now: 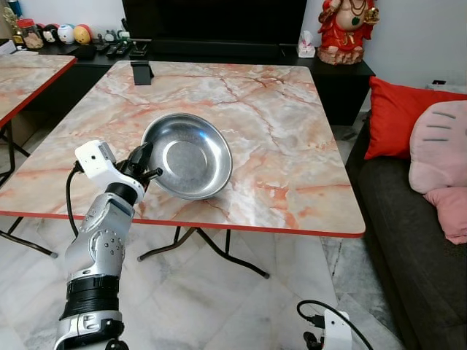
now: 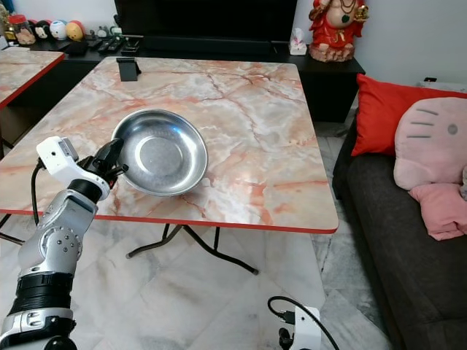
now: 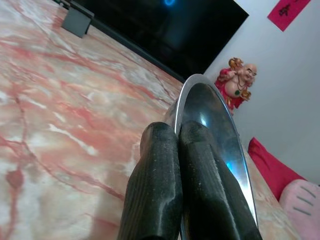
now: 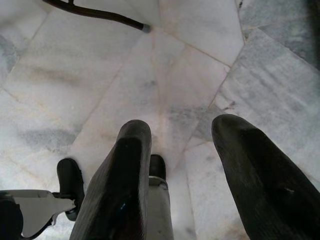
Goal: Setting the table
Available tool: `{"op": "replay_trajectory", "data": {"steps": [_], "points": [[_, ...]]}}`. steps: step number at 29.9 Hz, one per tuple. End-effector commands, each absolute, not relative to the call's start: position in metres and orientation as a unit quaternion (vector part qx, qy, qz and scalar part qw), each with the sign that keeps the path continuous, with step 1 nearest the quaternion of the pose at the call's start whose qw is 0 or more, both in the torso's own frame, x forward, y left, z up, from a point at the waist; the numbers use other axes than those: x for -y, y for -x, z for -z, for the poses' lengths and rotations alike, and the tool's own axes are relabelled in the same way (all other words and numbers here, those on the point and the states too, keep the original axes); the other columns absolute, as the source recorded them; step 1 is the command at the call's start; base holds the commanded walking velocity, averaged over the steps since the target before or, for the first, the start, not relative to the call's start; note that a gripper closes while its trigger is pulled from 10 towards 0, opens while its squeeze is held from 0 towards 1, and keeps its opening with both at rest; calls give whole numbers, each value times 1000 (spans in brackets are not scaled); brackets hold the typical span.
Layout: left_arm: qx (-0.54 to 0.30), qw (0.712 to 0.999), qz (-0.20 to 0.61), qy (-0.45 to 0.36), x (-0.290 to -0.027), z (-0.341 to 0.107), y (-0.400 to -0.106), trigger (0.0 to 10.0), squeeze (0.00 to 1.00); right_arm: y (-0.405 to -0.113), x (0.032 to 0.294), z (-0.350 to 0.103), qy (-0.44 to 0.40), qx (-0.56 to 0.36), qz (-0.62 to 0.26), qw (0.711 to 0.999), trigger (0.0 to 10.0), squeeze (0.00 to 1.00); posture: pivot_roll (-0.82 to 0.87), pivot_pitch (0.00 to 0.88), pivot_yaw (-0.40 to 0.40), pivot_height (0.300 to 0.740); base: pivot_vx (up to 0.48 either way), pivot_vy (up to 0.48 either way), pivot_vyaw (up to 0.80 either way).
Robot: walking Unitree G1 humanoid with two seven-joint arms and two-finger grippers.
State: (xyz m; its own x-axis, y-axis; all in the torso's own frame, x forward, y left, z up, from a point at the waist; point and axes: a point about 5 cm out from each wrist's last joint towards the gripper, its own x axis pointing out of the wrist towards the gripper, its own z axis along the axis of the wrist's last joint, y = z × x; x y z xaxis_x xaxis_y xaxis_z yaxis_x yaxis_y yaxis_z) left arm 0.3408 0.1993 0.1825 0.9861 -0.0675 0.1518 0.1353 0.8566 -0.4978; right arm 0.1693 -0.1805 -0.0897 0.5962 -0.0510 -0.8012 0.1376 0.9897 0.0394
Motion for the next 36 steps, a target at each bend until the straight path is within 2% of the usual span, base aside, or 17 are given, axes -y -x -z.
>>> {"op": "replay_trajectory", "data": {"steps": [1,16,28,36], "points": [[76,961,49,262,-200,-187,-342,10000,0,-168,182,90,-44,-447,51,892,10000,0,64,0,-27,740,262,0,0],[83,960,52,263,-201,-191,-342,10000,0,-166,182,91,-46,-451,53,890,10000,0,65,0,-30,740,277,0,0],[87,958,58,269,-200,-195,-341,10000,0,-168,181,91,-46,-451,51,890,10000,0,67,0,-31,740,0,0,0],[55,940,54,331,-210,-182,-339,10000,0,-167,179,91,-46,-451,49,890,10000,0,67,0,-28,740,0,0,0]]}}
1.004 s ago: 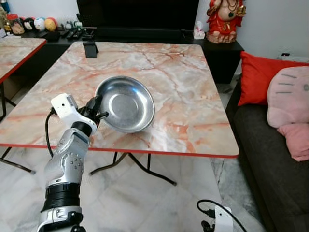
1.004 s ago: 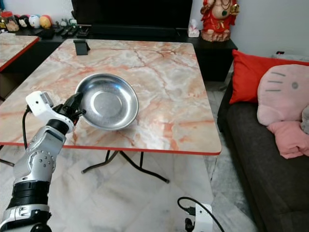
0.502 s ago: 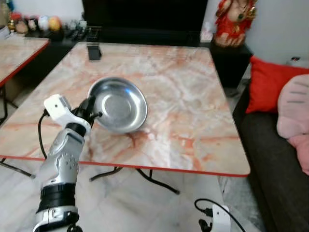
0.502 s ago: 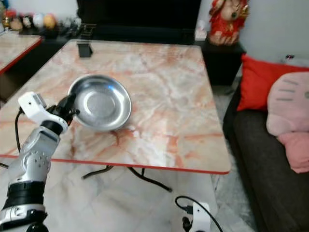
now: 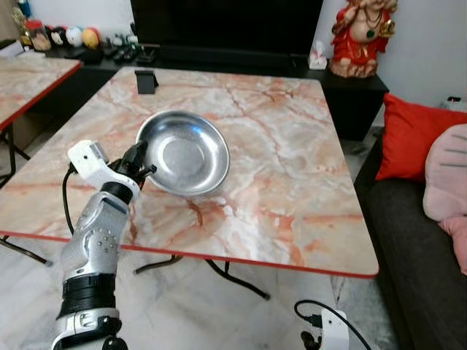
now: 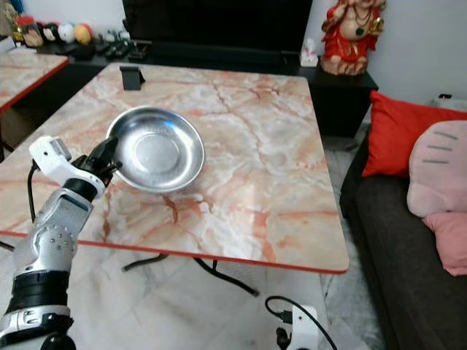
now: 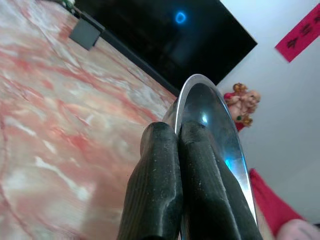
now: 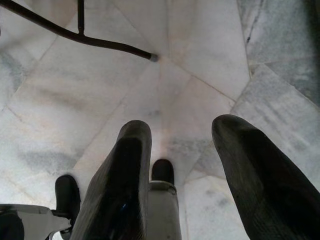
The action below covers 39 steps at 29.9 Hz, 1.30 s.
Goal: Setting the table
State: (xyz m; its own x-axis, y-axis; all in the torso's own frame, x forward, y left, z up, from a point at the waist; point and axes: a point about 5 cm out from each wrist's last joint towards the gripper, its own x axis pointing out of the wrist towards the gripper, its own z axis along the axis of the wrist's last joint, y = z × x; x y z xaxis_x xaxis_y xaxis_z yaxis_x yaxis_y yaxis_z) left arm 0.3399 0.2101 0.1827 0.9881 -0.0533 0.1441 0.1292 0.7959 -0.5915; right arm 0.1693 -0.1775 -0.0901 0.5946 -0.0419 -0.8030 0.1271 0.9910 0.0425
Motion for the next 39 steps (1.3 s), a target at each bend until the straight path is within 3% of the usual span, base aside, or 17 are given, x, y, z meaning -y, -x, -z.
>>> {"op": "replay_trajectory", "data": {"steps": [1,6,10,22,30,39], "points": [[47,937,57,343,-210,-178,-339,10000,0,-167,179,91,-46,-451,49,890,10000,0,69,0,-28,740,0,0,0],[-6,927,46,373,-209,-159,-339,10000,0,-167,178,91,-46,-452,48,889,10000,0,68,0,-25,740,0,0,0],[2,892,10,451,-214,-155,-339,10000,0,-167,178,91,-47,-452,49,889,10000,0,65,0,-24,740,0,0,0],[-31,899,-13,436,-226,-142,-334,10000,0,-167,178,91,-46,-453,48,889,10000,0,65,0,-18,740,0,0,0],[-58,923,-17,379,-230,-134,-330,10000,0,-167,174,91,-46,-452,43,890,10000,0,67,0,-17,740,0,0,0],[-69,924,-17,376,-228,-131,-330,10000,0,-167,174,92,-46,-453,42,889,10000,0,65,0,-17,740,0,0,0]]}}
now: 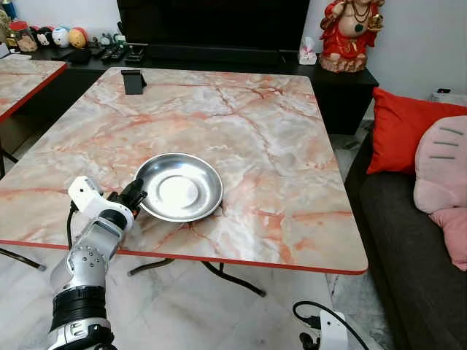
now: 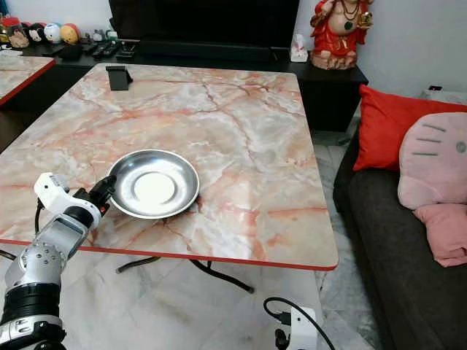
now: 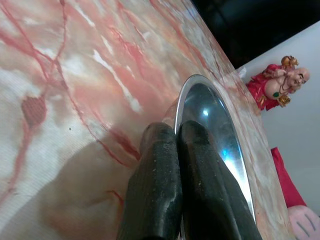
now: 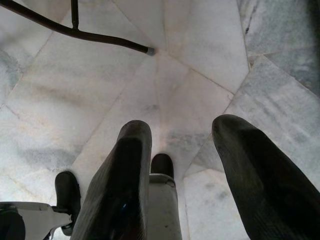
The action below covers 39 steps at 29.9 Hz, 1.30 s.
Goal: Setting the table
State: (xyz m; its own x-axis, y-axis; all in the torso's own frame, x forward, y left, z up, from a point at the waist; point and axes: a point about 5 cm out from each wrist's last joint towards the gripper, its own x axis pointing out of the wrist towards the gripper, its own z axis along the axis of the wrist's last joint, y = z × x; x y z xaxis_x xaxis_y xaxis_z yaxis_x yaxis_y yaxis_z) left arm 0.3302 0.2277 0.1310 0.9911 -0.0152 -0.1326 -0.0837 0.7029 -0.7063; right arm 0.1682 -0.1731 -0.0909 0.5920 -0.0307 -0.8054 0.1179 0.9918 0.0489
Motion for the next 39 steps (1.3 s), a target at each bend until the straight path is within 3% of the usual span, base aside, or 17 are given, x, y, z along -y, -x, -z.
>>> {"op": "replay_trajectory", "data": {"steps": [1,21,23,25,26,27,28,29,30,31,39], "points": [[-69,924,-17,376,-228,-131,-330,10000,0,-167,174,92,-46,-453,42,889,10000,0,65,0,-17,740,0,0,0],[-109,933,-24,343,-226,-122,-326,10000,0,-166,177,92,-45,-456,43,888,10000,0,64,0,-22,740,0,0,0],[-111,934,-22,338,-226,-122,-326,10000,51,-166,177,92,-45,-457,44,887,10000,0,66,0,-22,740,0,0,0],[-113,937,-22,331,-226,-122,-327,10000,467,-166,177,92,-44,-457,45,887,10000,0,66,0,-22,740,0,0,0],[-114,937,-23,328,-227,-122,-327,10000,533,-165,178,92,-44,-458,45,887,10000,0,66,0,-22,740,0,0,0],[-113,938,-24,328,-227,-122,-327,10000,729,-165,178,92,-44,-459,45,886,10000,0,66,0,-22,740,0,0,0],[-113,938,-24,328,-227,-122,-327,10000,729,-165,178,92,-44,-459,45,886,10000,0,66,0,-22,740,0,0,0],[-113,938,-24,328,-227,-122,-327,10000,898,-165,178,92,-43,-459,45,886,10000,0,66,0,-24,740,0,0,0],[-113,938,-24,328,-227,-123,-327,10000,898,-165,178,92,-43,-459,45,886,10000,0,66,0,-24,740,0,0,0],[-113,938,-25,326,-227,-123,-327,10000,1000,-165,178,92,-43,-460,45,886,10000,0,67,0,-25,740,0,0,0],[-113,939,-23,324,-227,-123,-327,10000,1000,-165,179,92,-42,-460,44,886,10000,0,69,0,-28,740,0,0,0]]}}
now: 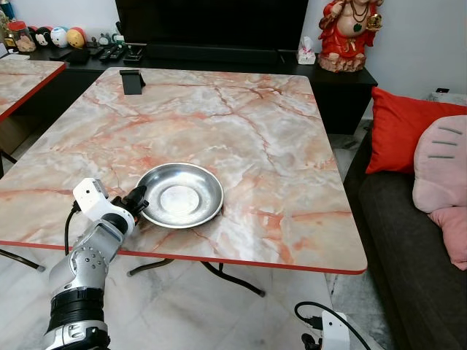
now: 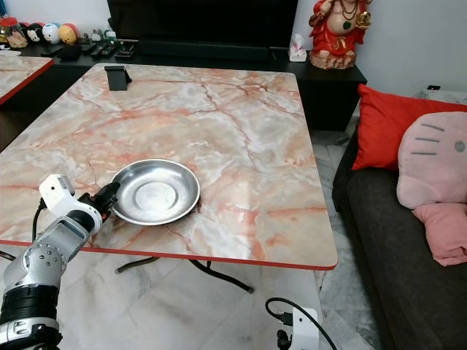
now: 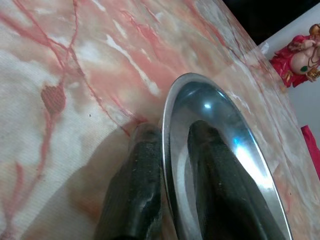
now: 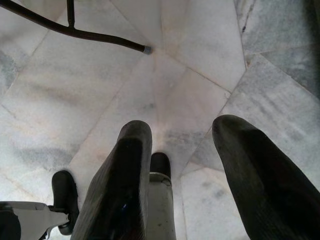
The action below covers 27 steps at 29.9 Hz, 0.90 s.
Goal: Setting the table
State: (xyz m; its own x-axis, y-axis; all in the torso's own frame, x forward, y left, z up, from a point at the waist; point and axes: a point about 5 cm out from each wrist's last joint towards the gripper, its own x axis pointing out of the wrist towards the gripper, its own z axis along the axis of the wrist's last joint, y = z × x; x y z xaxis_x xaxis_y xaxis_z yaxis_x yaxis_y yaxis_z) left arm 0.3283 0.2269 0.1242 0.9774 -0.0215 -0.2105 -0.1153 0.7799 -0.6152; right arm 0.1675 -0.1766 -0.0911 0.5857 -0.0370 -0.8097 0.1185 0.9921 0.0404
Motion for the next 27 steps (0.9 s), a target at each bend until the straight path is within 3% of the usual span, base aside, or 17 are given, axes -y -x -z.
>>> {"op": "replay_trajectory", "data": {"steps": [1,4,5,8,18,19,20,21,27], "points": [[-112,939,-22,323,-227,-123,-327,10000,1000,-165,178,92,-42,-460,44,886,10000,0,68,0,-28,740,0,0,0],[-111,943,-24,314,-228,-124,-327,10000,1000,-165,178,92,-42,-460,44,886,10000,0,68,0,-28,740,0,0,0],[-108,960,-25,258,-232,-127,-328,10000,1000,-165,178,92,-42,-460,43,886,10000,0,70,0,-29,740,0,0,0],[-102,973,-20,205,-232,-131,-329,10000,1000,-165,177,92,-42,-460,42,886,10000,0,70,0,-29,740,0,0,0],[-94,985,-1,145,-228,-139,-331,10000,1000,-166,174,92,-43,-460,40,886,10000,0,72,0,-28,740,0,0,0],[-92,987,-1,134,-228,-139,-331,10000,498,-166,174,92,-43,-460,40,886,10000,0,72,0,-28,740,0,0,0],[-92,987,-1,134,-228,-139,-331,10000,498,-166,174,92,-43,-460,40,886,10000,0,72,0,-28,740,0,0,0],[-81,990,-5,116,-229,-142,-332,10000,0,-166,174,92,-43,-460,41,886,10000,0,72,0,-28,740,0,0,0],[-29,997,-17,73,-237,-165,-331,10000,0,-165,174,93,-44,-462,42,885,10000,0,73,0,-26,740,0,0,0]]}}
